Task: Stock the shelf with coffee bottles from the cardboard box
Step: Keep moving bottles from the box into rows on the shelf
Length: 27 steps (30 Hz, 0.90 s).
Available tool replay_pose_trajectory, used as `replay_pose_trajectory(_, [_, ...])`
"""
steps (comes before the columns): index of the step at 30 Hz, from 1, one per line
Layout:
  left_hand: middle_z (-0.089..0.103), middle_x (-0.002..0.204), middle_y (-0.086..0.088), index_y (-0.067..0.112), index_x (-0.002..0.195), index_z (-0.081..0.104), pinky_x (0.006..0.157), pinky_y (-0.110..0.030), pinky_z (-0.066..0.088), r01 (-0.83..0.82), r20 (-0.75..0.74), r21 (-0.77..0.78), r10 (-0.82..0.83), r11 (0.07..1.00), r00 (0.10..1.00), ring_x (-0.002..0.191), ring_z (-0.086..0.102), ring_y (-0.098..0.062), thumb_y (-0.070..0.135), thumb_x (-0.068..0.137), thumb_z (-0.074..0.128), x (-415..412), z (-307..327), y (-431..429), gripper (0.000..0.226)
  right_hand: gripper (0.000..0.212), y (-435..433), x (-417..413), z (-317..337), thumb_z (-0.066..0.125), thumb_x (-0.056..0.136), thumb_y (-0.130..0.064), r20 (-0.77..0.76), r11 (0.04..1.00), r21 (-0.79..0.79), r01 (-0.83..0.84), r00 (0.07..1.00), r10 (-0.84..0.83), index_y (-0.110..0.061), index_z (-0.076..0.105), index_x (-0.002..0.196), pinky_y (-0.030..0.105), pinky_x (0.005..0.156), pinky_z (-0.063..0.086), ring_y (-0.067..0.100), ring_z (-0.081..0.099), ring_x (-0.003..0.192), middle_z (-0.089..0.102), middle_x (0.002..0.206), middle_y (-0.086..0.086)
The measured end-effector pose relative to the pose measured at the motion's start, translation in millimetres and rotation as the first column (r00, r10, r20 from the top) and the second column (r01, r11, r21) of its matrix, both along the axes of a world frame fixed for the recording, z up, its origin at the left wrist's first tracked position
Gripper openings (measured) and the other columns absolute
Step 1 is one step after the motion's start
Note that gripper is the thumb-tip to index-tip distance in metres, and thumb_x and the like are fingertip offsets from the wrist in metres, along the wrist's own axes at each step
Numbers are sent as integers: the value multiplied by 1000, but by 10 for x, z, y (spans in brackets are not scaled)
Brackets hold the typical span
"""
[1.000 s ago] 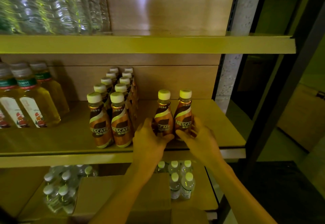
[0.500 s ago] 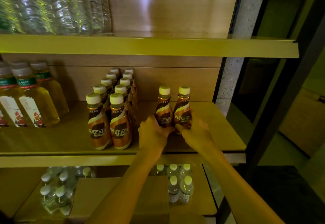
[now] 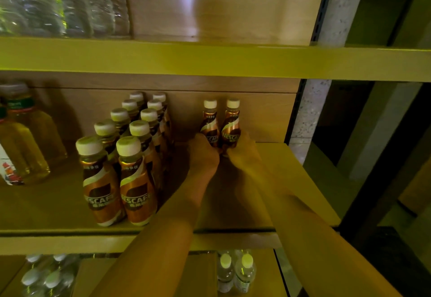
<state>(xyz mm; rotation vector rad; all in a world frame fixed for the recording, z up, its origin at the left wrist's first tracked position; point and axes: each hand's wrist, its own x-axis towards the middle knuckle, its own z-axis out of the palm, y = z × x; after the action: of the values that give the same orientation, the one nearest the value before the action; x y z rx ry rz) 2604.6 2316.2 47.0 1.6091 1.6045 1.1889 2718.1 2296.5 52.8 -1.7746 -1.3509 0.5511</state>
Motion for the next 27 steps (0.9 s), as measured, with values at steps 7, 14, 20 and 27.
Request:
replay_pose_trajectory(7, [61,127,-15,6,126,60,97,-48,53,-47,-8,-21,47,999,999,120,58,-35,18,76,84,109,-34,418,57,62,392,76,-16,68,86,-10,45,998,-22,52,998,-51,-5,40,141,38,86,51,35,58,120,59,131,16])
replay_pose_trajectory(14, [60,129,-15,6,128,59,96,-45,53,-38,-63,-37,36,999,997,120,58,-35,22,77,84,100,0,461,58,67,403,88,-31,68,85,-7,85,999,-13,52,995,-51,-5,35,143,38,92,50,34,55,123,55,136,17])
replay_pose_trajectory(20, [65,121,-14,5,125,60,84,-37,54,3,-171,-14,-5,1000,985,114,62,-34,27,80,78,37,78,213,53,55,256,145,13,62,90,-29,214,998,-41,43,976,-33,-9,43,137,43,86,54,35,59,112,57,127,15])
replay_pose_trajectory(27, [69,107,-9,13,109,63,70,-32,48,102,-427,92,-53,991,903,100,67,-31,37,92,61,-114,253,-602,30,40,-613,184,72,36,98,-46,657,999,-7,-45,753,38,-24,63,117,42,92,46,31,59,113,65,118,5])
